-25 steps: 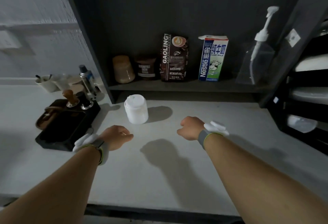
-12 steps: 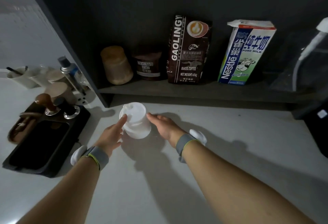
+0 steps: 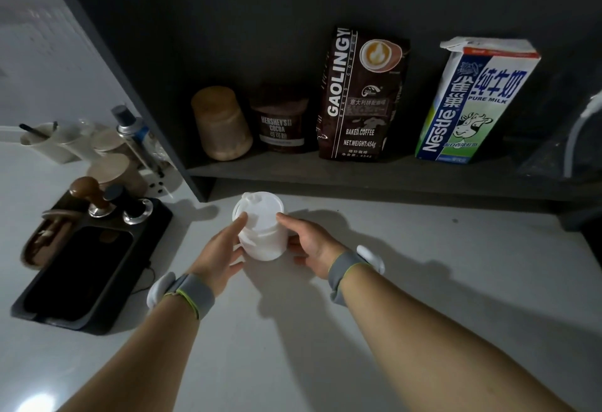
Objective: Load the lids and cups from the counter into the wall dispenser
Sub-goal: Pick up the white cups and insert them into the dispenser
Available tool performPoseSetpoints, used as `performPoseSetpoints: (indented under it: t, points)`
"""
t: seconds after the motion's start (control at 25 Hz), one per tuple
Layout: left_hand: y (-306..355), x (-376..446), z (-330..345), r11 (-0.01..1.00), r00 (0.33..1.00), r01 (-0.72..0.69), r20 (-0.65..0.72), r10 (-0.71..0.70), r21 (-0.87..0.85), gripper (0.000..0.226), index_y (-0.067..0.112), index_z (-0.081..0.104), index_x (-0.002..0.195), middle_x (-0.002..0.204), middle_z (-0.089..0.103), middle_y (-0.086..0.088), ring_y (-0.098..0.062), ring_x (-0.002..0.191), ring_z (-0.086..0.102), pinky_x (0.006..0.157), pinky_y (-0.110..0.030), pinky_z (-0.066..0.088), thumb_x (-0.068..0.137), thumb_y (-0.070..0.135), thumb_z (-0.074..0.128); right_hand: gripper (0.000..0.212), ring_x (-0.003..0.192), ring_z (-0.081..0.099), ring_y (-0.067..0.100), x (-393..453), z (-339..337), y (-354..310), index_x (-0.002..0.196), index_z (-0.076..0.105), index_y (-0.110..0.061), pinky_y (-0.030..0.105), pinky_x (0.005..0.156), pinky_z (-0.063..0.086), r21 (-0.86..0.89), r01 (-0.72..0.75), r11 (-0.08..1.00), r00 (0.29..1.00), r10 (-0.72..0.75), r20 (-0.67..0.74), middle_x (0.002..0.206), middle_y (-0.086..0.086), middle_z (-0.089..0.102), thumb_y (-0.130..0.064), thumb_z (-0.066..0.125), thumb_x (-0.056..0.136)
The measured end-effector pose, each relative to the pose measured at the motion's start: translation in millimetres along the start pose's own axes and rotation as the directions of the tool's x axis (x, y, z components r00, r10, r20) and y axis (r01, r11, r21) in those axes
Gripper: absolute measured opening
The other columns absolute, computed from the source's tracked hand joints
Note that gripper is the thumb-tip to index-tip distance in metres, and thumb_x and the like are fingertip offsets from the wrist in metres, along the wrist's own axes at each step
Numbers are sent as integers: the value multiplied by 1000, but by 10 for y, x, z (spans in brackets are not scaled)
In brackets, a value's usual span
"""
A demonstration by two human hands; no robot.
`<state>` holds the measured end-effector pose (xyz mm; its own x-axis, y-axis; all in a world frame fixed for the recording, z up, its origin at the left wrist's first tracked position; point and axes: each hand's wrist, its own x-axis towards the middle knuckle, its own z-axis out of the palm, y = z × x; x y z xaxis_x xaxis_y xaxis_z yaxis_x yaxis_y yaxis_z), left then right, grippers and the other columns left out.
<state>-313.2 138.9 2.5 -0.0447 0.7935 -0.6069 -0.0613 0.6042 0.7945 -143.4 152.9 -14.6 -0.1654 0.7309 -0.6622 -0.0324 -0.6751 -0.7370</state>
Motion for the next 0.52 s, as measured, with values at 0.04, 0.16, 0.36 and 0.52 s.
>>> performPoseSetpoints:
  t: [0.04,0.16,0.36,0.52]
  points:
    - [-6,-16,37,1000,1000,-22,5,22,-1,64,23,43,143,140,50,-4,-28,131,45,111,-45,32,90,56,53,35,96,53,19,-9,-18,35,103,63,-28,34,86,38,21,8,1000,1000,-8,-10,96,-6,61,-55,62,80]
    - [-84,-84,146,998,998,-64,22,64,-6,50,26,50,133,123,58,2,-25,120,51,104,-44,37,90,53,53,38,94,55,17,-85,-52,135,94,66,-30,33,79,39,53,69,996,997,-67,-36,97,-7,64,-63,60,75]
    - [-308,-332,283,986,984,-151,83,157,-72,42,32,59,113,118,66,10,-14,117,57,99,-35,38,80,59,56,87,97,68,22,-244,-47,344,103,70,-14,30,75,45,36,289,957,950,-282,-133,108,5,74,-82,66,49]
    - [-453,-652,431,984,979,-147,128,160,-103,36,30,59,111,121,61,10,-20,124,48,107,-36,29,83,54,59,73,86,61,15,-675,-176,505,101,65,-17,27,73,43,114,335,935,931,-310,-191,102,3,70,-71,68,51]
